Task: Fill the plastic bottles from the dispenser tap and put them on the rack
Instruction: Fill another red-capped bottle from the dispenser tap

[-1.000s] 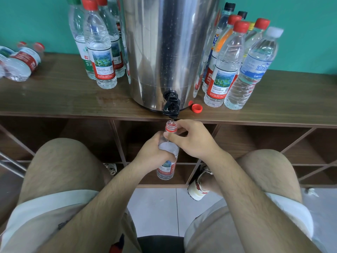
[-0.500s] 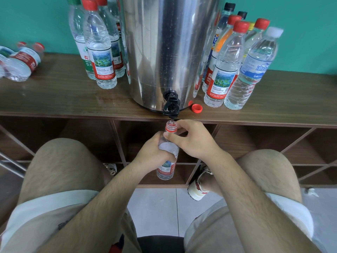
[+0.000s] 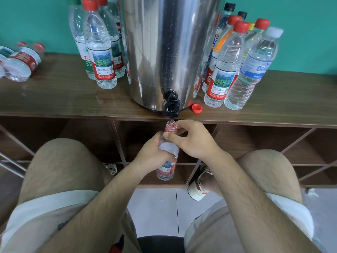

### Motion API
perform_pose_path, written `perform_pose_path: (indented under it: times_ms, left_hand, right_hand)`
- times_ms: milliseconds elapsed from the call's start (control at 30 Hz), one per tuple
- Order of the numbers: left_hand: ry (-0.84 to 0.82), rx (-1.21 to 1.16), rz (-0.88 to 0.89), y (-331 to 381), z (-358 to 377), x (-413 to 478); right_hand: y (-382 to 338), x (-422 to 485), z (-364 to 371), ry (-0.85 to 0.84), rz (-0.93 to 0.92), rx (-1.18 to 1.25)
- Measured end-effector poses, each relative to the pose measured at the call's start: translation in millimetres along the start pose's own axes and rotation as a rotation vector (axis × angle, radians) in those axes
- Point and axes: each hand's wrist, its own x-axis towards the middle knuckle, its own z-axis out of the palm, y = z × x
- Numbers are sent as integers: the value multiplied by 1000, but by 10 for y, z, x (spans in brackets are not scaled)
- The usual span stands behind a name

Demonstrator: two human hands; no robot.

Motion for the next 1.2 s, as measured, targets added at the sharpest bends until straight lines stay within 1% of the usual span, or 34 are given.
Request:
perform_pose_path:
  times_ms: [433,1200]
  left_hand:
    - [-39,-4,-13,55,-21,-70]
    - [-60,23,-19,71,-15,-116]
  right_hand:
    - [2,3,2,-6,4,-22]
    - [8,13,25,-35,55,-38]
